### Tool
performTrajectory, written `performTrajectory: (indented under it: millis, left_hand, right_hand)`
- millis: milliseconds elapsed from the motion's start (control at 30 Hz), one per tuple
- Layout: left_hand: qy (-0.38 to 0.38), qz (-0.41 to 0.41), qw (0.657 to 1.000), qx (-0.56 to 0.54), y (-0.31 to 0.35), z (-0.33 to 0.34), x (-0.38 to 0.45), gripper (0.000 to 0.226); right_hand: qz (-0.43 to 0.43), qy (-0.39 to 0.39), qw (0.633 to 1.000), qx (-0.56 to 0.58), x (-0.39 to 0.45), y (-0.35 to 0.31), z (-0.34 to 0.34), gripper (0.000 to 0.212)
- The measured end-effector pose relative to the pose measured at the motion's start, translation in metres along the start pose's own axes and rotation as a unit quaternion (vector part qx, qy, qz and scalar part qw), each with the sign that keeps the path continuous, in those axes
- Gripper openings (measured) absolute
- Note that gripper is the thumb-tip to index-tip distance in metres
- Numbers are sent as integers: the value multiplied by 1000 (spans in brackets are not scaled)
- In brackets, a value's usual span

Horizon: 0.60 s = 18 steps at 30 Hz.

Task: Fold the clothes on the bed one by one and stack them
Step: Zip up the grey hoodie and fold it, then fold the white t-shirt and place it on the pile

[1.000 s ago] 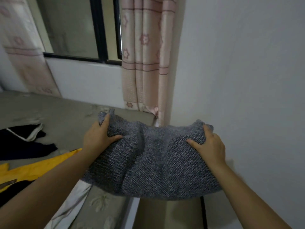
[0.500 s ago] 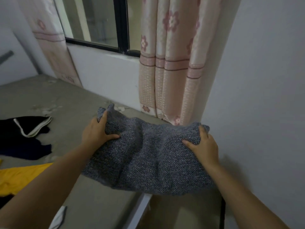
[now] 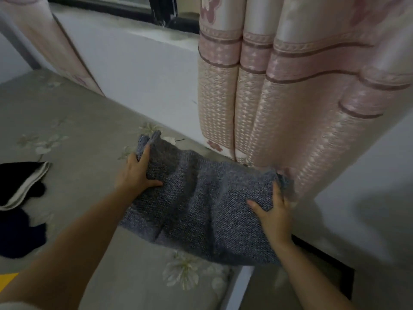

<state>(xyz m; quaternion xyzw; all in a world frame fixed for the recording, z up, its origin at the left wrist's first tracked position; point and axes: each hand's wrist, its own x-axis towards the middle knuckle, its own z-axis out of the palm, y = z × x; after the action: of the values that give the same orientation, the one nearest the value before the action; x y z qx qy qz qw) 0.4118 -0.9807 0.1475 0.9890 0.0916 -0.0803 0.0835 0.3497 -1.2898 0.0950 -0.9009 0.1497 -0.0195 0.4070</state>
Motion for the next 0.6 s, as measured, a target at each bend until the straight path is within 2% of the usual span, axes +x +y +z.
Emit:
performTrajectory:
  millis: [133, 233, 300, 367, 467, 600]
  left_hand:
    - [14, 12, 1000, 1, -10, 2, 113, 113]
    - [-12, -14, 994, 104, -14, 27, 172, 111]
    - [-66, -8, 990, 121, -15, 65, 186, 105]
    - [-140, 17, 987, 79, -14, 115, 176, 91]
    - [-212, 54, 974, 51, -2, 177, 142, 74]
    - [-183, 23, 983, 9, 9, 205, 119, 69]
  right_hand:
    - [33, 70, 997, 14, 52, -5, 56, 86]
    - [96, 68, 993, -3, 75, 12, 96, 88]
    - [162, 17, 983, -84, 83, 29, 119, 88]
    - [230, -87, 948, -204, 90, 43, 136, 83]
    - [214, -153, 908, -326, 96, 56, 151, 78]
    - [114, -133, 922, -346, 97, 55, 153, 69]
